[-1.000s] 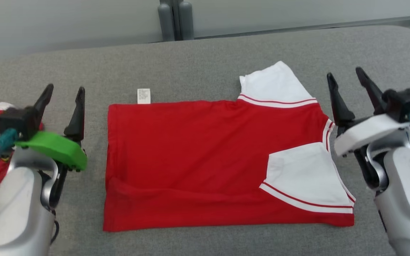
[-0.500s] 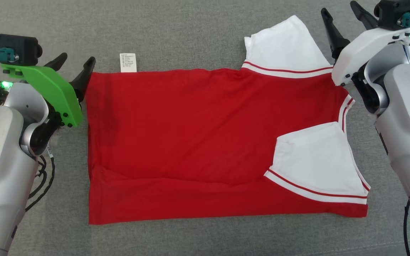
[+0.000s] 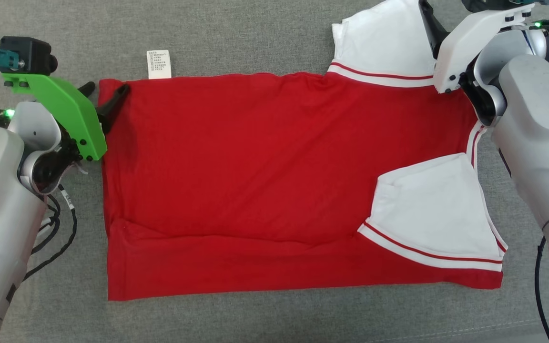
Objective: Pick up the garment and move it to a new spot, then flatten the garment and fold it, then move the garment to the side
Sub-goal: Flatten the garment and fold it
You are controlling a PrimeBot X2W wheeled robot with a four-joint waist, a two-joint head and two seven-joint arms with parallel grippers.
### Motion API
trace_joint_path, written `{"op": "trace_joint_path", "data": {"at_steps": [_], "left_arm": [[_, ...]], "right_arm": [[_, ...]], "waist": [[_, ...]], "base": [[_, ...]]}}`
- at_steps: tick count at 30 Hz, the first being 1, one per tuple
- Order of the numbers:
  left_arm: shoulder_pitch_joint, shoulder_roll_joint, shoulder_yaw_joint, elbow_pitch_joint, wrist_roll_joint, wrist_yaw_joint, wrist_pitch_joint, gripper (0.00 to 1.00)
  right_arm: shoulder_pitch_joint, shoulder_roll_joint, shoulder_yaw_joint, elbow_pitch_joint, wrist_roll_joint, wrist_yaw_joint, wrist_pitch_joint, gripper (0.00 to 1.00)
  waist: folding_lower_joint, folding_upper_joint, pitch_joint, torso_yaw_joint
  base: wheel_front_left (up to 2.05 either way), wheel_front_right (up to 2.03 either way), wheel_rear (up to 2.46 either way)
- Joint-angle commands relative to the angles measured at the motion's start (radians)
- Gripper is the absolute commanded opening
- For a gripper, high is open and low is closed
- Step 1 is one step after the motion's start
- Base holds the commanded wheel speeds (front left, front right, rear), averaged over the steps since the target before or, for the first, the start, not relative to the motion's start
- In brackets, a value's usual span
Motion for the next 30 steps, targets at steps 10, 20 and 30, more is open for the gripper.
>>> {"op": "trace_joint_path", "data": {"at_steps": [10,20,30], "left_arm": [[-0.039,-0.013,-0.095,-0.017,-0.042,-0.003,0.019,0.0],[-0.093,-0.023,-0.167,-0.058,-0.058,-0.003,-0.051,0.0],[-0.089,-0.003,-0.196,-0.018,-0.089,0.0,-0.158,0.0]], "right_arm": [[-0.094,-0.007,0.072,0.125,0.058,-0.001,0.013,1.0],[-0.144,-0.021,0.095,0.216,0.108,-0.001,0.082,0.81],[-0.148,-0.031,0.124,0.216,0.136,-0.002,0.024,0.0]], "waist": [[-0.0001,0.0,0.029,0.044],[-0.0001,0.0,0.063,0.098],[-0.0001,0.0,0.027,0.082]], "base": [[0.0,0.0,0.0],[0.0,0.0,0.0],[0.0,0.0,0.0]]}}
